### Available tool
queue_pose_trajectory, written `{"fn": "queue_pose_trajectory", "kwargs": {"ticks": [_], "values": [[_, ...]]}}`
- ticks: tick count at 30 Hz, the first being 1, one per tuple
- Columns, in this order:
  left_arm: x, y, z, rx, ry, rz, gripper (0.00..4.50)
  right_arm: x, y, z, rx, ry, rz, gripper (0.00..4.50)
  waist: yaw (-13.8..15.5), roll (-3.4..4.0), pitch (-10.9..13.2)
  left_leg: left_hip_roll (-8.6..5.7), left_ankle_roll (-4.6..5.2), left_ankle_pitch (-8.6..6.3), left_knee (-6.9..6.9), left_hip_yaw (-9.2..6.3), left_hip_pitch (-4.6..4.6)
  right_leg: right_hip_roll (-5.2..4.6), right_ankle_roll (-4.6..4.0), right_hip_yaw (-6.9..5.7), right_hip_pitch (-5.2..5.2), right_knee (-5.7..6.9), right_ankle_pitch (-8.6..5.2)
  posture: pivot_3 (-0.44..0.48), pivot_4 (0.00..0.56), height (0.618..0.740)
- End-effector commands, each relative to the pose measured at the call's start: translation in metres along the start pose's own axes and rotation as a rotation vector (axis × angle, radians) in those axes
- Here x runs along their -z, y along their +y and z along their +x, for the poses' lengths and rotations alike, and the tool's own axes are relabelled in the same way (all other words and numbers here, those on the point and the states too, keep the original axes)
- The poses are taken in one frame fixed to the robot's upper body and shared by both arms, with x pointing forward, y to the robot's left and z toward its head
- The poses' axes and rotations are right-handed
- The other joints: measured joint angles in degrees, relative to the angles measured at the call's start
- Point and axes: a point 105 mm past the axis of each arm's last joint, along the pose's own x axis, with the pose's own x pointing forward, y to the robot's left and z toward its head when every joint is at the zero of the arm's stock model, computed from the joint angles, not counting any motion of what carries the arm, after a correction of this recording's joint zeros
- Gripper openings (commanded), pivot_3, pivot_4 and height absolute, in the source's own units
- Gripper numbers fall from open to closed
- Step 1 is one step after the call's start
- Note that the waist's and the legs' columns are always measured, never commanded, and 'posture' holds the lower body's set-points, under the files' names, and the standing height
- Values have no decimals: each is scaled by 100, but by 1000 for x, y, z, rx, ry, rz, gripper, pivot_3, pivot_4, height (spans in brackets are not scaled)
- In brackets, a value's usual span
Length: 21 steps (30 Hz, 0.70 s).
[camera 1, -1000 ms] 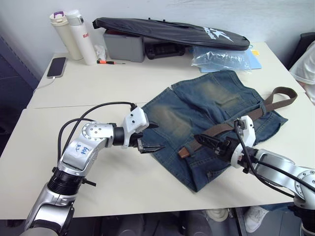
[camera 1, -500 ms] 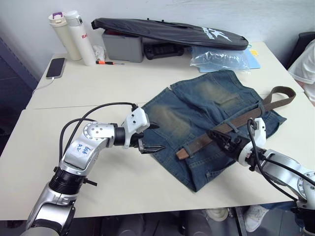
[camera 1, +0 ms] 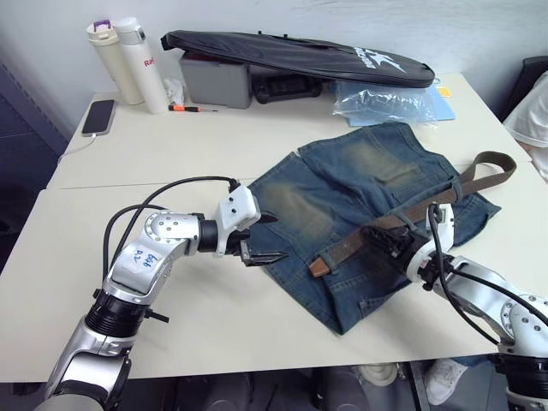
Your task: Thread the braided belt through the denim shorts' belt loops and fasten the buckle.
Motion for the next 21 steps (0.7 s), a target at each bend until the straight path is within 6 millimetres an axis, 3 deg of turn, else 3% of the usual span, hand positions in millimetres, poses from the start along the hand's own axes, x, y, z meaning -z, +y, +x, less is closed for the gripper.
{"fn": "queue_pose_trajectory", "kwargs": {"ticks": [1,6,9,12,16,21], "values": [[-8,2,-3,-6,-12,44,4500,22,12,3,-55,54,-26,93,-1,0,0,0,0,0,-1,0,0,0,0,0,0,0,0,0,150,740],[-9,2,-1,-1,-11,47,4500,61,22,14,-92,148,-32,93,-20,1,-1,1,1,0,-2,0,4,1,-1,1,-2,0,-1,0,150,740],[-9,2,-1,3,-9,49,4500,73,29,18,-110,174,-46,93,-22,2,-1,1,0,0,0,0,4,1,-1,2,-2,2,-1,0,150,740],[-9,1,-1,8,-7,50,4500,74,28,18,-101,170,-60,93,-24,2,-1,1,0,0,-1,-2,7,2,-1,2,-2,3,-1,0,150,740],[-7,-1,-3,18,3,48,4500,61,28,8,-108,165,-129,1468,-14,2,-2,1,0,0,0,-1,6,2,-1,2,-2,4,0,0,150,740],[-4,-4,-5,31,16,42,4500,46,29,-15,-111,240,-378,3716,17,5,-1,-2,1,-1,5,-1,0,1,-2,4,-1,-3,1,0,150,740]]}}
